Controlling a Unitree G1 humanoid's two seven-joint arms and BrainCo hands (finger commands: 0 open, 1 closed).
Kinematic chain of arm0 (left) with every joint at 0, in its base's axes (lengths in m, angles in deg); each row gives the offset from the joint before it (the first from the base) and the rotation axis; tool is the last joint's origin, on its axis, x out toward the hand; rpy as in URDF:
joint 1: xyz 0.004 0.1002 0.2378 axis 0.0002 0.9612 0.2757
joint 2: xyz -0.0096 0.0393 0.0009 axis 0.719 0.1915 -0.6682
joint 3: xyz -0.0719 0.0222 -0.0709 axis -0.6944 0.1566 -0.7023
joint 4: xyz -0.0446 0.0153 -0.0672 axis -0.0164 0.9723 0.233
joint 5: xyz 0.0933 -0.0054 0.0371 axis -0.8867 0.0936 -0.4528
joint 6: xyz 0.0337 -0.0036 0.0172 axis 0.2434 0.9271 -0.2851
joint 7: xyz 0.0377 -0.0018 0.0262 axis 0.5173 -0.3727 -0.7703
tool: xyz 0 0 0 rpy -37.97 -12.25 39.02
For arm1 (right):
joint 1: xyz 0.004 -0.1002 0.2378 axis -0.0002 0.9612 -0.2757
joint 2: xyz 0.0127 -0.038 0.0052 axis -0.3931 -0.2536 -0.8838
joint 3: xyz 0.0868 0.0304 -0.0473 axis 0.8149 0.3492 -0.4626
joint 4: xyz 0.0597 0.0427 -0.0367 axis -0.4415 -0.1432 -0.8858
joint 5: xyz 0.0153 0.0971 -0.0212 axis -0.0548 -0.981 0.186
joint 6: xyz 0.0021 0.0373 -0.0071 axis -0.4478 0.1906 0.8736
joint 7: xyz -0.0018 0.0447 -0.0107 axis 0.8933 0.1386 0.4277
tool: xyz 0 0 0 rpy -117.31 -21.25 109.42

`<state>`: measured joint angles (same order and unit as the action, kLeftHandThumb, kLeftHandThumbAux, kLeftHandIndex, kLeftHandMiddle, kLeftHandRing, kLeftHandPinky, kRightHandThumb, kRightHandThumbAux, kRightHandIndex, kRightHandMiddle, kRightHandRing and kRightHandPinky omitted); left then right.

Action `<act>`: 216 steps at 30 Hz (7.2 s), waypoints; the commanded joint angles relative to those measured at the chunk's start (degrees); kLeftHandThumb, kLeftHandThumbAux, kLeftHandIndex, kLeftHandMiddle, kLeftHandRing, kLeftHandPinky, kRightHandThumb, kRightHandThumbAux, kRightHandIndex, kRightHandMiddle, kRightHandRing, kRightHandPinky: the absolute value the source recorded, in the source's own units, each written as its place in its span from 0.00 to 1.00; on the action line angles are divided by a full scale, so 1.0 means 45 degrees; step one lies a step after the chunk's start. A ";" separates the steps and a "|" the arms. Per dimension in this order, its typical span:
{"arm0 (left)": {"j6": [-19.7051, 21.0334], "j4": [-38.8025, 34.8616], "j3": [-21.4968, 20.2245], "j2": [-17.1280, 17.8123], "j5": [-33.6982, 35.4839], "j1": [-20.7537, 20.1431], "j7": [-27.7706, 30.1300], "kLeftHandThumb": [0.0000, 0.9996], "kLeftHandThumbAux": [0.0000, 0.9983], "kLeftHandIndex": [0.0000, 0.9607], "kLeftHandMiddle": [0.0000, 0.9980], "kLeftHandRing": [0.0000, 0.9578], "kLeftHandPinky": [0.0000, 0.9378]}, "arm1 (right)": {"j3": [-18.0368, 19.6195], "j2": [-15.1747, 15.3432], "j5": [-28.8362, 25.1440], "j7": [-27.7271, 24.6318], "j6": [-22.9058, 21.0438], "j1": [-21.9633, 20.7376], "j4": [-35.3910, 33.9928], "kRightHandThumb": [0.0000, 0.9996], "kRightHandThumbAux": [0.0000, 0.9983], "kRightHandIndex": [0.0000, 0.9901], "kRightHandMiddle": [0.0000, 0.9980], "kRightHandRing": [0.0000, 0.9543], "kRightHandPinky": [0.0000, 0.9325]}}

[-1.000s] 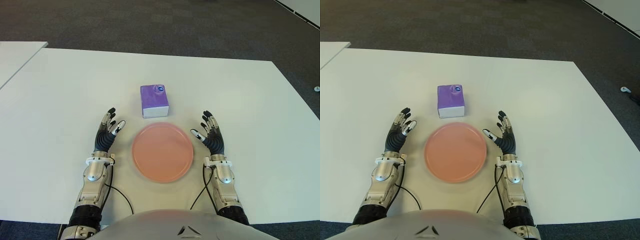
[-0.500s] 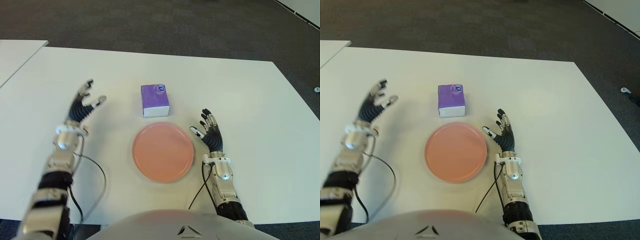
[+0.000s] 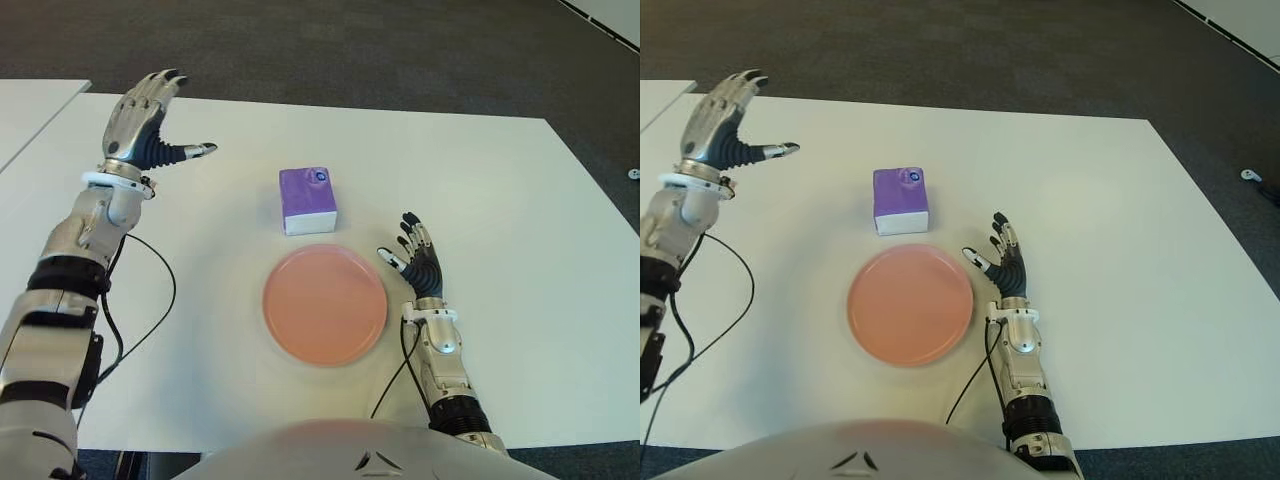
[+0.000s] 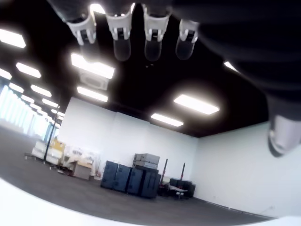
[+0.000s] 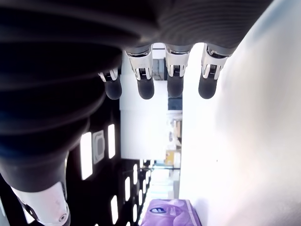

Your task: Put the tissue paper into the plate.

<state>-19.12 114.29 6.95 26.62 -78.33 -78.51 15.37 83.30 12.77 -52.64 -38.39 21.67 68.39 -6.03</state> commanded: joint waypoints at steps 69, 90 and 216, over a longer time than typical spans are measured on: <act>0.2566 0.7339 1.2224 -0.2244 -0.7881 -0.6465 -0.7344 0.17 0.65 0.00 0.00 0.00 0.00 | 0.0161 -0.0438 0.0173 0.0319 -0.0139 0.0458 0.3266 0.05 0.73 0.00 0.00 0.00 0.00; 0.1352 0.7109 1.2267 -0.2601 -0.7778 -0.6488 -0.7466 0.15 0.64 0.00 0.00 0.00 0.00 | 0.0104 -0.0442 0.0240 0.0390 0.0121 0.0456 0.3424 0.06 0.72 0.00 0.00 0.00 0.00; -0.1770 0.7777 1.1221 -0.1153 -0.2869 -0.2699 0.3605 0.39 0.59 0.05 0.07 0.13 0.24 | 0.0074 -0.0364 0.0161 -0.0194 -0.0304 0.1847 0.1411 0.14 0.72 0.00 0.00 0.00 0.00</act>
<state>-24.79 146.80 57.93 19.21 -91.72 -100.51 16.81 84.29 11.53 -52.87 -39.47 24.72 68.81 -5.26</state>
